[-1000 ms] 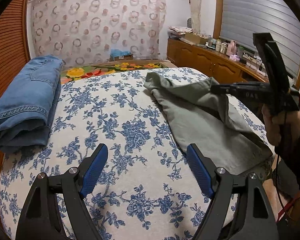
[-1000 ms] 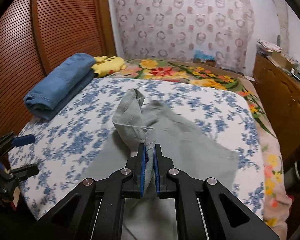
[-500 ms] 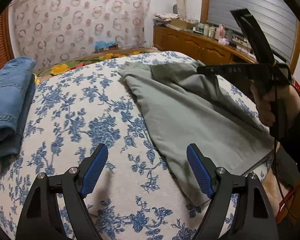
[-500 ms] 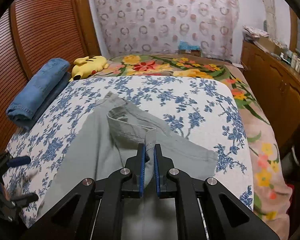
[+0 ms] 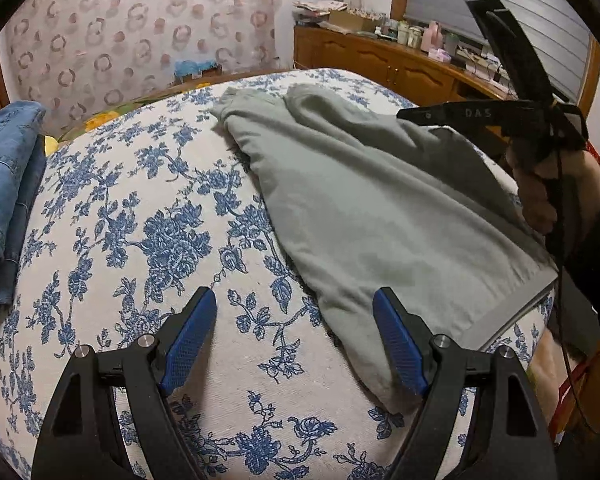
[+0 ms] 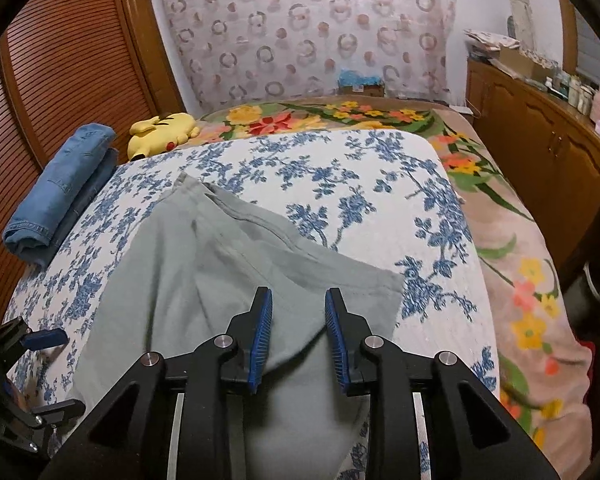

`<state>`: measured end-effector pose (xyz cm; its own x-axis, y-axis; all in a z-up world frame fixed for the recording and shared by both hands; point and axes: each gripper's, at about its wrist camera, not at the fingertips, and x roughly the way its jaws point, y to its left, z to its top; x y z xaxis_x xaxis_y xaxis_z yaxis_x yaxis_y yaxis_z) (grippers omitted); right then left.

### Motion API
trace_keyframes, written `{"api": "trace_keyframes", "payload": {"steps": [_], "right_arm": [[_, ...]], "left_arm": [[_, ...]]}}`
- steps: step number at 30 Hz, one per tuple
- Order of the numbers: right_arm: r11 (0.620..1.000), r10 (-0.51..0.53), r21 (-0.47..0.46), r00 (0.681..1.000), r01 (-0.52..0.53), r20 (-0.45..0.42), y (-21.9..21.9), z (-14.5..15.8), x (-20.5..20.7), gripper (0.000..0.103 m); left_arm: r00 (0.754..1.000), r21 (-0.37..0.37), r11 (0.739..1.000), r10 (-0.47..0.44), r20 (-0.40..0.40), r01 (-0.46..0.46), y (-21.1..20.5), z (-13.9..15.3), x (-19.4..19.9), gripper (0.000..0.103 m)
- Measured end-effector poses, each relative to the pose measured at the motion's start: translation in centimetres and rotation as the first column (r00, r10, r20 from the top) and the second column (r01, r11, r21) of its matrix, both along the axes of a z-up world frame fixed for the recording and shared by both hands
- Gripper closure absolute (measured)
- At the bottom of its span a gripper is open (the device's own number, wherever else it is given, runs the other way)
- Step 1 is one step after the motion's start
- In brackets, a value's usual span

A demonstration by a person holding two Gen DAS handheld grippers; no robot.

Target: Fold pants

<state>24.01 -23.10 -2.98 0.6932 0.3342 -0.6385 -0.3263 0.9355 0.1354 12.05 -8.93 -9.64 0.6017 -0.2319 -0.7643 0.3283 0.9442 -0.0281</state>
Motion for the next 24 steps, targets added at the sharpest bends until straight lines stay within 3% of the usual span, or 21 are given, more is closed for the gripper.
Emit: {"api": "trace_keyframes", "payload": {"steps": [14,15,16,24], "right_arm": [[0.998,0.024,-0.050,0.999,-0.025,-0.022,0.9,-0.5,0.6,0.075],[0.998,0.036,-0.050,0.999,-0.037,-0.024,1.0,-0.5,0.5,0.080],[0.997,0.048,-0.051,0.998,-0.049,-0.028,1.0,-0.6,0.5,0.091],[0.997,0.047,-0.056,0.998,-0.045,0.036,0.6,0.5,-0.1,0.098]], "left_arm": [[1.000,0.004,1.000,-0.005,0.003,0.005,0.0,-0.1,-0.1,0.021],[1.000,0.004,1.000,-0.005,0.003,0.005,0.0,-0.1,0.0,0.021],[1.000,0.004,1.000,-0.005,0.003,0.005,0.0,-0.1,-0.1,0.021],[1.000,0.004,1.000,-0.005,0.004,0.005,0.0,-0.1,-0.1,0.021]]}}
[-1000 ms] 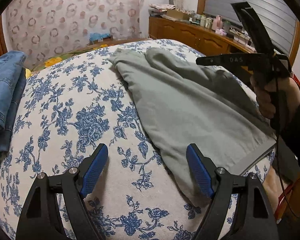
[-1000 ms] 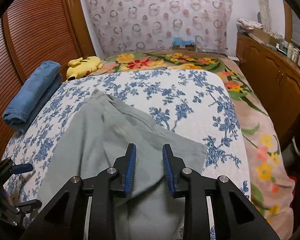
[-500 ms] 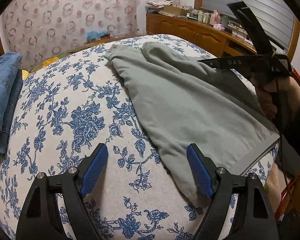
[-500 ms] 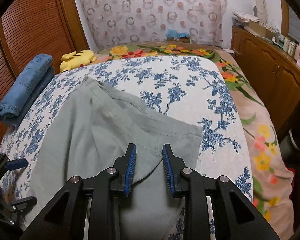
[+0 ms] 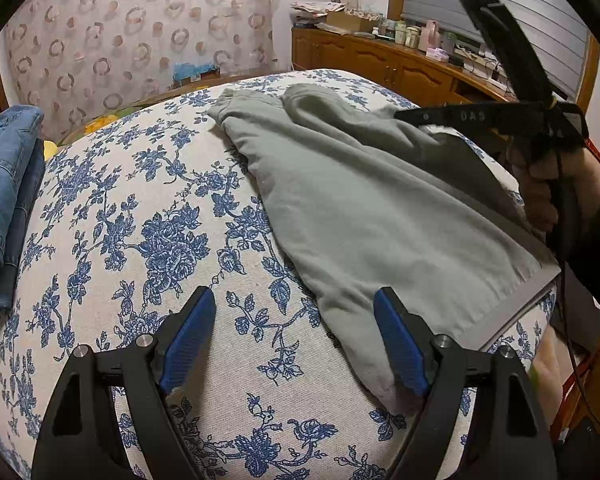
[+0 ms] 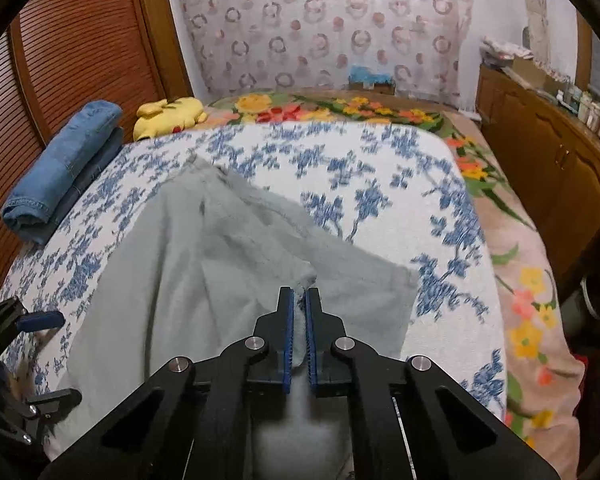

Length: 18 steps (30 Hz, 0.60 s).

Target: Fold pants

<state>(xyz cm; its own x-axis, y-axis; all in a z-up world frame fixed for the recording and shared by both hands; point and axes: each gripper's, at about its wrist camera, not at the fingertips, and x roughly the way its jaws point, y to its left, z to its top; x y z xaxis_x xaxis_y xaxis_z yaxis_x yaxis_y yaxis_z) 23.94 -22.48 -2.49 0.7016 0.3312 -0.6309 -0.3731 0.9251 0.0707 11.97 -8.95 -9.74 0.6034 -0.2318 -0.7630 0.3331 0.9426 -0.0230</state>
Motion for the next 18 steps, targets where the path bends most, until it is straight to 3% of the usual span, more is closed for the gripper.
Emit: {"api": "trace_keyframes", "payload": {"steps": [10,18], "right_arm": [[0.997,-0.070,-0.006,0.993,0.071,0.099,-1.3,2.0,-0.9,0.098],[0.991,-0.127,-0.029,0.988,0.130,0.087,-2.3,1.2,0.2,0.098]], "left_arm": [[1.000,0.000,1.000,0.000,0.000,0.000,0.0,0.0,0.0,0.021],[1.000,-0.002,1.000,-0.001,0.000,0.001,0.0,0.0,-0.1,0.021]]}}
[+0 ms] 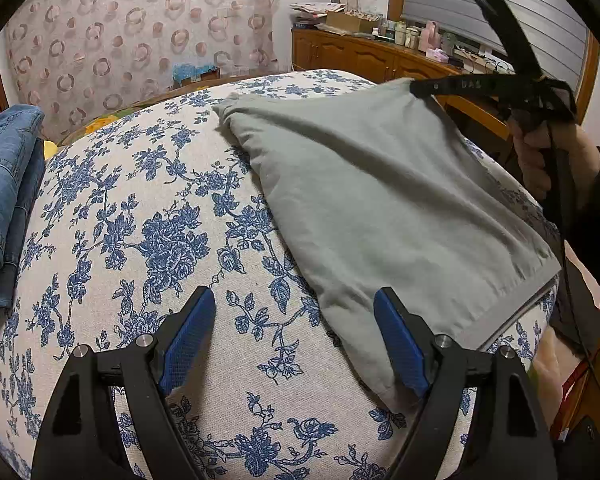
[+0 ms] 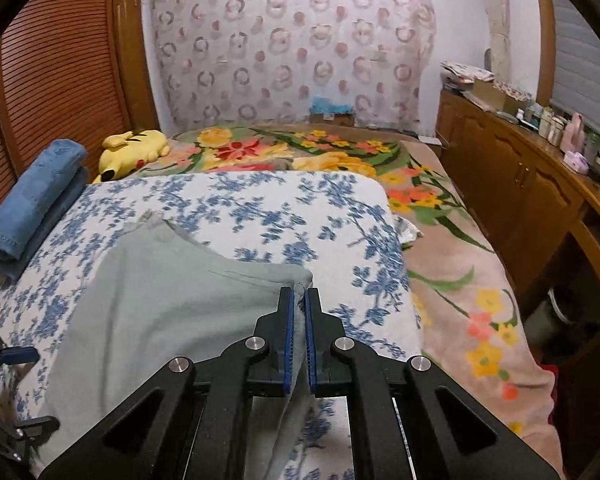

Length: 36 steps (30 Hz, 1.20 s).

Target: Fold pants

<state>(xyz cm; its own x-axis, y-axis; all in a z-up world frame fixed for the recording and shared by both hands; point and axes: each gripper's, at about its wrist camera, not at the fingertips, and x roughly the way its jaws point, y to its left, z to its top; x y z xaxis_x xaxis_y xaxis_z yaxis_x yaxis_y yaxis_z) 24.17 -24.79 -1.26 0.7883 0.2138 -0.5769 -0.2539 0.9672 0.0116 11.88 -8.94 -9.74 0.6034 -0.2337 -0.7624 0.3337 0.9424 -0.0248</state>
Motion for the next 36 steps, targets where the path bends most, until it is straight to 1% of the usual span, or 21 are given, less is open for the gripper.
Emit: {"api": "trace_keyframes", "payload": {"steps": [4,6,9,12,13,17,25,28,31,32,35,36], "right_arm": [[1.000,-0.026,0.003,0.999,0.026,-0.025,-0.7,-0.5,0.6,0.098],[1.000,-0.019,0.004,0.999,0.019,-0.037,-0.7,-0.9,0.9,0.098],[1.000,-0.016,0.010,0.999,0.017,-0.045,-0.8,-0.9,1.2,0.098],[1.000,-0.028,0.013,0.999,0.028,-0.044,-1.2,-0.6,1.1,0.082],[1.000,-0.024,0.015,0.999,0.025,-0.039,-1.3,-0.6,0.9,0.079],[1.000,0.000,0.009,0.999,0.000,-0.043,-1.2,-0.8,-1.2,0.076],[0.996,0.087,-0.002,0.996,-0.087,-0.038,0.3,-2.2,-8.8,0.076],[0.995,0.101,-0.014,0.994,-0.101,-0.047,0.8,-3.0,-10.1,0.076],[0.994,0.099,-0.030,0.993,-0.101,-0.061,0.9,-4.1,-10.4,0.076],[0.995,0.099,-0.029,0.994,-0.100,-0.042,0.9,-4.2,-10.6,0.075],[0.994,0.110,-0.010,0.993,-0.110,-0.041,1.0,-4.2,-10.8,0.067],[0.993,0.118,-0.015,0.992,-0.119,-0.038,1.2,-4.3,-10.8,0.062]], "left_arm": [[1.000,-0.022,1.000,0.003,0.002,-0.003,0.1,0.2,-0.2,0.021],[1.000,-0.045,0.999,0.006,0.000,-0.006,0.3,0.3,-0.2,0.021],[1.000,-0.057,0.998,0.008,0.000,-0.008,0.4,0.4,-0.4,0.021],[1.000,-0.047,0.999,0.005,0.001,-0.005,0.4,0.4,-0.5,0.021],[1.000,-0.041,0.999,0.003,0.001,-0.003,0.4,0.5,-0.5,0.021],[1.000,-0.034,0.999,-0.002,0.003,0.002,0.4,0.3,-0.4,0.021],[1.000,-0.026,1.000,-0.003,0.004,0.003,0.2,0.3,-0.3,0.021],[1.000,-0.026,1.000,-0.003,0.004,0.003,0.2,0.3,-0.3,0.021],[1.000,-0.027,1.000,-0.005,0.004,0.005,0.2,0.3,-0.3,0.021],[1.000,-0.028,1.000,-0.006,0.004,0.006,0.2,0.3,-0.3,0.021],[1.000,-0.033,0.999,-0.006,0.003,0.006,0.3,0.3,-0.5,0.021],[1.000,-0.034,0.999,-0.004,0.003,0.004,0.3,0.3,-0.6,0.021]]}}
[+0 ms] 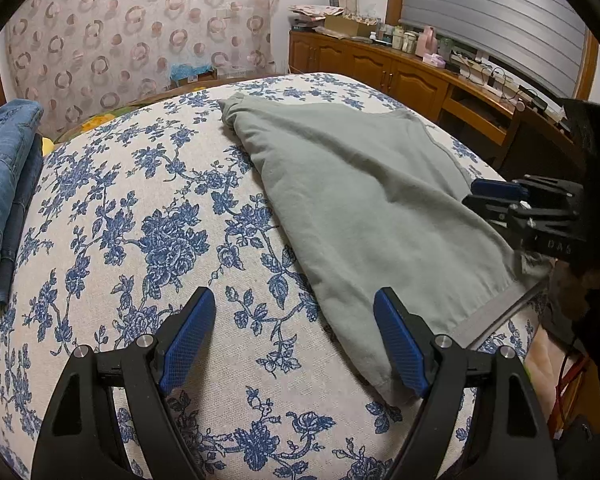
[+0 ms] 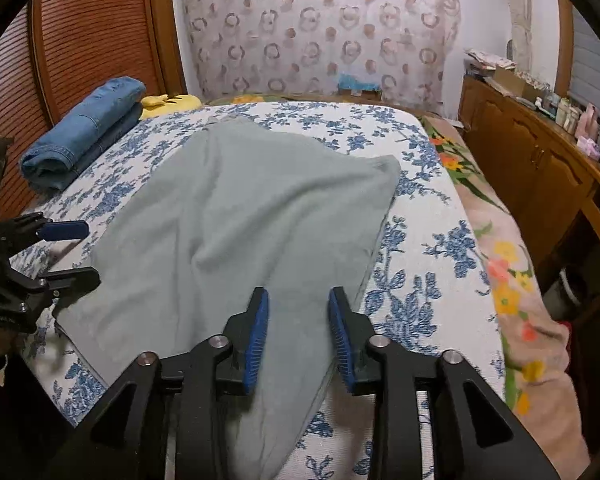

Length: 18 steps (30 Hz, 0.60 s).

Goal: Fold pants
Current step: 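Open the right tool and move the left tool to the shorts hem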

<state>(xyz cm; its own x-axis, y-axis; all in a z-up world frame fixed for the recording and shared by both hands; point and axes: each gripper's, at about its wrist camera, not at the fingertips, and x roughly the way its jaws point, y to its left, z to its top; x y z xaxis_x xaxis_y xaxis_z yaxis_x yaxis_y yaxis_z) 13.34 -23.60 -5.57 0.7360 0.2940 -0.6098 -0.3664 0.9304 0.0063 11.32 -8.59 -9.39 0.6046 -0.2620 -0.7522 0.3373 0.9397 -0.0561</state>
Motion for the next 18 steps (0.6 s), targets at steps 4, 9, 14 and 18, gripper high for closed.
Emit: {"api": "trace_keyframes", "payload": {"steps": [4,9,14,18], "right_arm": [[0.999,-0.006,-0.043,0.999,0.008,0.036,0.8,-0.4,-0.5,0.055],[0.999,-0.031,-0.039,0.999,0.032,0.029,1.0,-0.3,-0.5,0.055],[0.999,-0.043,0.003,0.999,0.043,-0.002,0.9,0.3,-1.2,0.055],[0.998,-0.036,0.044,0.999,0.036,0.010,0.1,0.9,-3.3,0.055]], "left_arm": [[1.000,-0.005,1.000,0.001,0.008,-0.001,0.4,0.1,-1.0,0.021],[1.000,-0.014,1.000,0.000,0.019,0.000,1.2,0.3,-2.7,0.021],[0.999,-0.026,0.999,-0.029,0.038,0.030,1.2,1.0,-4.3,0.021],[0.997,-0.020,0.997,-0.071,0.038,0.072,0.6,1.0,-5.2,0.025]]}}
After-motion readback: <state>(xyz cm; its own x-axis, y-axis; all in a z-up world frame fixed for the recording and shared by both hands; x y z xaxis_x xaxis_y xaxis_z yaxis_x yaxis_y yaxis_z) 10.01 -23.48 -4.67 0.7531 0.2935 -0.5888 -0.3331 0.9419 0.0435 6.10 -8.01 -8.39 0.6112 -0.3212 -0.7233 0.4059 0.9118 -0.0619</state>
